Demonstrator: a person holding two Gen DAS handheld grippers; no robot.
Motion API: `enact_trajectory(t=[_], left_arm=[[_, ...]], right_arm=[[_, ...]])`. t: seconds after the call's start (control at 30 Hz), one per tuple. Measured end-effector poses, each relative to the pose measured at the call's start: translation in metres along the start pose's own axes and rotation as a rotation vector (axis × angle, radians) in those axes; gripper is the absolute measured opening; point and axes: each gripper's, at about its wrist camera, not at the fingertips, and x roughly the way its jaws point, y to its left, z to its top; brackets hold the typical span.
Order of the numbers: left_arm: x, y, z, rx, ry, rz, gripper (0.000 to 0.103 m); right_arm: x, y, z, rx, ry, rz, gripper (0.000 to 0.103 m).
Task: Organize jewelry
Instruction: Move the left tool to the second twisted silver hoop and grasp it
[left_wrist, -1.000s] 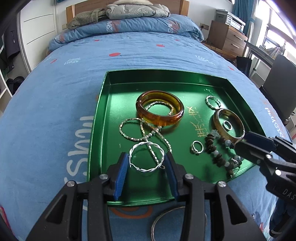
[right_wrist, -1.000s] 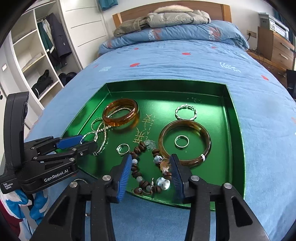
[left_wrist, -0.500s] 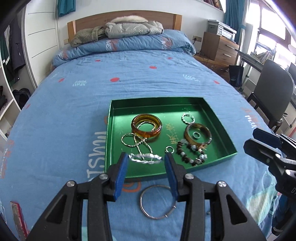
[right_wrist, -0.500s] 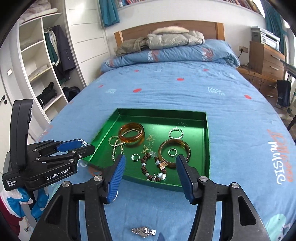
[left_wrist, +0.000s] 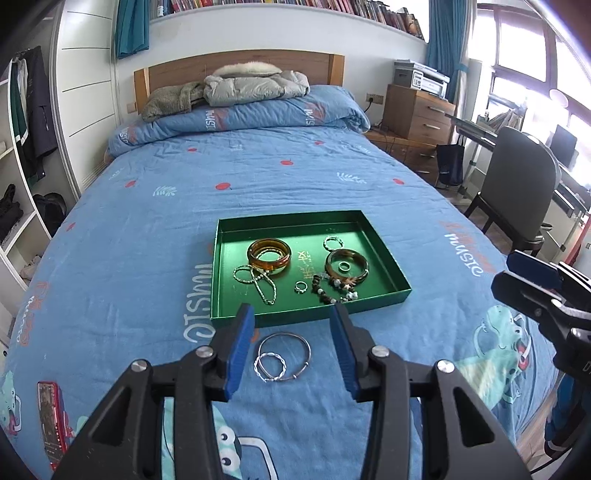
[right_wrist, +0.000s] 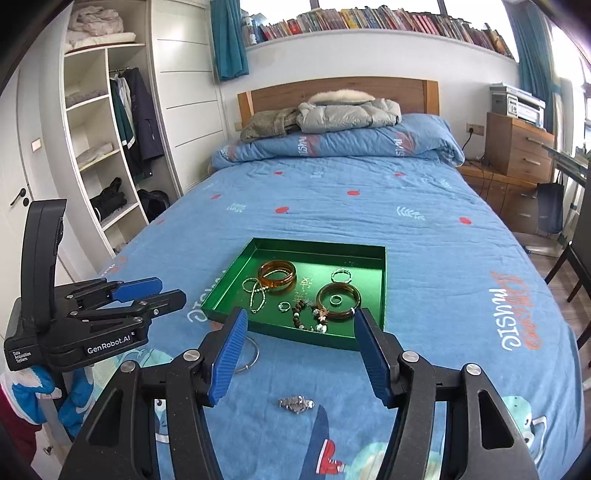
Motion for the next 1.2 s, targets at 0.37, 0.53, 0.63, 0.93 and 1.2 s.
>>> enact_trajectory(t=[0.37,0.53,0.63,0.93,1.2], left_arm=[[-0.038,0.017,-0.020,-0.014,-0.033,0.020,0.041],[-0.024,0.030,-0.046,-0.026,0.001,0.021,0.041],[-0.002,0.035,-0.064,-0.025,0.040,0.016,0.041],[0.064,0.049,-0.103,-0.047,0.139,0.000,0.041],[0.091,0.051,-0.101,-0.074,0.148,-0.033,0.040]], right_arm=[[-0.049,0.005,-0.014,0.002,-0.050,0.006,0.061],[-0.041,0.004,-0.026,0.013,-0.037,0.028,0.061],[-0.027,0.002,-0.038,0.016,-0.013,0.039,0.061],[0.032,-0.009,-0.067,0.015,0.063,0.067,0.061],[0.069,-0.025,-0.087,0.045,0.111,0.098,0.061]])
